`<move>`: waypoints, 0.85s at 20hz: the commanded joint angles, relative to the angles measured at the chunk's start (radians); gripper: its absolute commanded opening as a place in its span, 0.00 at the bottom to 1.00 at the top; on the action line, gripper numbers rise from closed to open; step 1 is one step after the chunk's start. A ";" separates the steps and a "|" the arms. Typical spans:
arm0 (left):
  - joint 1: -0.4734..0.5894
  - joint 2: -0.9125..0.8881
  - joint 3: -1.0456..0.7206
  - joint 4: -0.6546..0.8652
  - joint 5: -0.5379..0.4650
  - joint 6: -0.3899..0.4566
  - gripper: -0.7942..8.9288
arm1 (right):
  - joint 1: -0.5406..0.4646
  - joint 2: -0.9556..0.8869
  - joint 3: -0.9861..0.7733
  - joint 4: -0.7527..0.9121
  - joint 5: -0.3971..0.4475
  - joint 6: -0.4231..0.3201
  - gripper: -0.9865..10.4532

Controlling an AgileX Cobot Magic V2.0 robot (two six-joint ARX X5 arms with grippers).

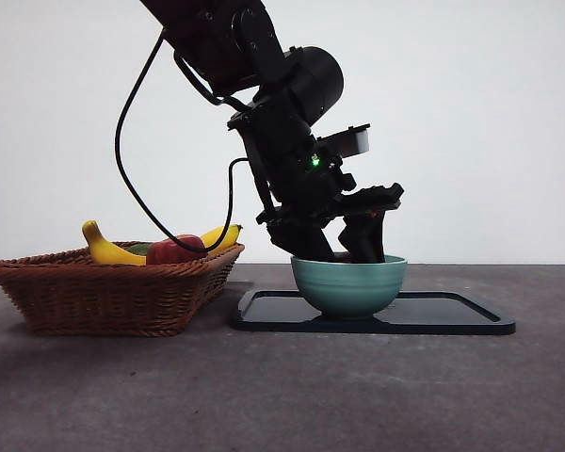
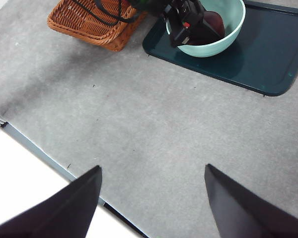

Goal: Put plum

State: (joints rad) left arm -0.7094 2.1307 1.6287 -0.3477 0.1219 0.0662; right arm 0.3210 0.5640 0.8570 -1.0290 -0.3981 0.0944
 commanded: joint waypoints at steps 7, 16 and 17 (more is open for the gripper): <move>-0.006 -0.014 0.085 -0.049 -0.002 0.007 0.32 | 0.006 0.002 0.005 0.006 0.003 0.003 0.38; 0.048 -0.333 0.086 -0.223 -0.002 0.010 0.32 | 0.006 0.002 0.005 0.007 0.005 0.002 0.38; 0.057 -0.378 0.086 -0.271 -0.002 0.016 0.32 | 0.006 0.002 0.005 0.008 0.005 0.002 0.38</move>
State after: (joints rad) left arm -0.6464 1.7519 1.6878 -0.6193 0.1211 0.0669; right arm 0.3210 0.5640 0.8570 -1.0286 -0.3923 0.0944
